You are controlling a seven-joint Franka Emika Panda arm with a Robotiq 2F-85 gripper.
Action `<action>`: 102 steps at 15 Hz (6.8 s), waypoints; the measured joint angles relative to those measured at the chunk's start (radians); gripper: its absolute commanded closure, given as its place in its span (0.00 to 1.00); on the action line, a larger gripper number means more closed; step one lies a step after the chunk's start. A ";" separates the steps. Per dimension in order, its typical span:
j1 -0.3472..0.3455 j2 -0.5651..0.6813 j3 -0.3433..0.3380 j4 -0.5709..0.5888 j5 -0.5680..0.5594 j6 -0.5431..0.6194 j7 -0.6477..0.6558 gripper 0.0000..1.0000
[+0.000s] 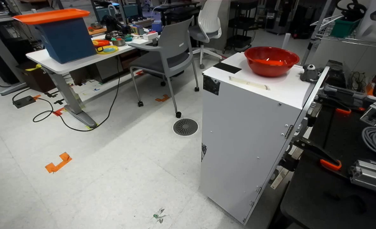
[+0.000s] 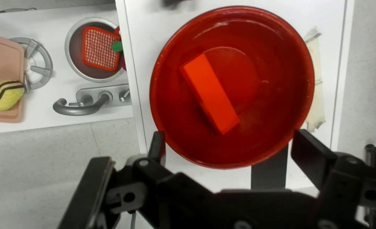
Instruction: Take the block out of the red bowl on top of the cabinet
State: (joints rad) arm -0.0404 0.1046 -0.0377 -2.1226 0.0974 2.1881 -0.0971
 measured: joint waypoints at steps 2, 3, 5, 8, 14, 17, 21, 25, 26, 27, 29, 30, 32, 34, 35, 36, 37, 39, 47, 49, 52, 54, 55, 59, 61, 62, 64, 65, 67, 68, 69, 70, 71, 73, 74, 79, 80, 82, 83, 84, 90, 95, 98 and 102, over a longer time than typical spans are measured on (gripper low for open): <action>0.005 0.000 0.007 0.007 -0.001 0.013 0.000 0.00; 0.006 0.000 0.009 0.009 -0.006 0.013 0.001 0.00; 0.008 0.000 0.009 0.010 -0.009 0.013 0.001 0.00; 0.008 -0.001 0.012 0.012 -0.004 0.004 -0.004 0.00; 0.007 0.000 0.012 0.009 -0.004 0.004 -0.004 0.00; 0.007 0.001 0.012 0.007 -0.005 0.004 -0.004 0.00; 0.007 0.012 0.012 0.006 0.009 0.004 -0.054 0.00; 0.007 0.021 0.016 0.006 0.031 -0.001 -0.080 0.00; 0.007 0.024 0.017 0.007 0.033 -0.009 -0.085 0.00; 0.007 0.027 0.019 0.007 0.035 -0.018 -0.091 0.00; 0.008 0.034 0.024 0.007 0.035 -0.041 -0.093 0.00; 0.008 0.036 0.025 0.007 0.035 -0.051 -0.093 0.00; 0.009 0.039 0.027 0.006 0.035 -0.068 -0.089 0.00; 0.009 0.039 0.027 0.005 0.035 -0.077 -0.081 0.00; 0.009 0.039 0.027 0.004 0.035 -0.077 -0.076 0.00; 0.009 0.039 0.026 0.003 0.035 -0.077 -0.073 0.00; 0.008 0.039 0.026 0.001 0.035 -0.077 -0.070 0.00; 0.006 0.039 0.025 -0.006 0.035 -0.076 -0.069 0.00; -0.012 0.041 0.013 -0.054 0.047 -0.009 -0.064 0.00; -0.018 0.046 0.008 -0.066 0.047 0.037 -0.064 0.00; -0.030 0.064 0.005 -0.070 0.047 0.093 -0.064 0.00; -0.035 0.078 0.004 -0.070 0.047 0.118 -0.064 0.00; -0.036 0.085 0.004 -0.068 0.047 0.128 -0.064 0.00; -0.034 0.098 0.005 -0.059 0.047 0.148 -0.064 0.00; -0.033 0.099 0.006 -0.056 0.046 0.148 -0.064 0.00; -0.031 0.099 0.006 -0.056 0.044 0.148 -0.062 0.00; -0.025 0.097 0.008 -0.056 0.039 0.148 -0.053 0.00; -0.021 0.096 0.009 -0.056 0.034 0.148 -0.049 0.00; -0.011 0.093 0.011 -0.056 0.021 0.148 -0.035 0.00; -0.005 0.090 0.012 -0.057 0.012 0.148 -0.025 0.00; 0.001 0.087 0.013 -0.057 0.003 0.148 -0.014 0.00; 0.006 0.084 0.015 -0.058 -0.004 0.148 -0.004 0.00; 0.011 0.082 0.016 -0.058 -0.009 0.148 0.003 0.00; 0.017 0.081 0.016 -0.058 -0.011 0.148 0.009 0.00; 0.018 0.081 0.017 -0.058 -0.011 0.148 0.009 0.00; 0.018 0.088 0.018 -0.059 -0.008 0.148 0.003 0.00; 0.018 0.093 0.020 -0.059 -0.008 0.148 -0.002 0.00; 0.018 0.110 0.026 -0.055 -0.007 0.148 -0.016 0.00; 0.018 0.121 0.030 -0.052 -0.007 0.147 -0.022 0.00; 0.018 0.133 0.034 -0.047 -0.007 0.147 -0.027 0.00; 0.018 0.185 0.047 -0.017 -0.007 0.146 -0.046 0.00; 0.018 0.196 0.050 -0.009 -0.008 0.143 -0.055 0.35; 0.018 0.196 0.051 -0.007 -0.008 0.143 -0.055 0.58; 0.018 0.196 0.051 -0.006 -0.008 0.142 -0.055 0.88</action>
State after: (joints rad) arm -0.0224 0.3006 0.0131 -2.1290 0.0896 2.3305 -0.1523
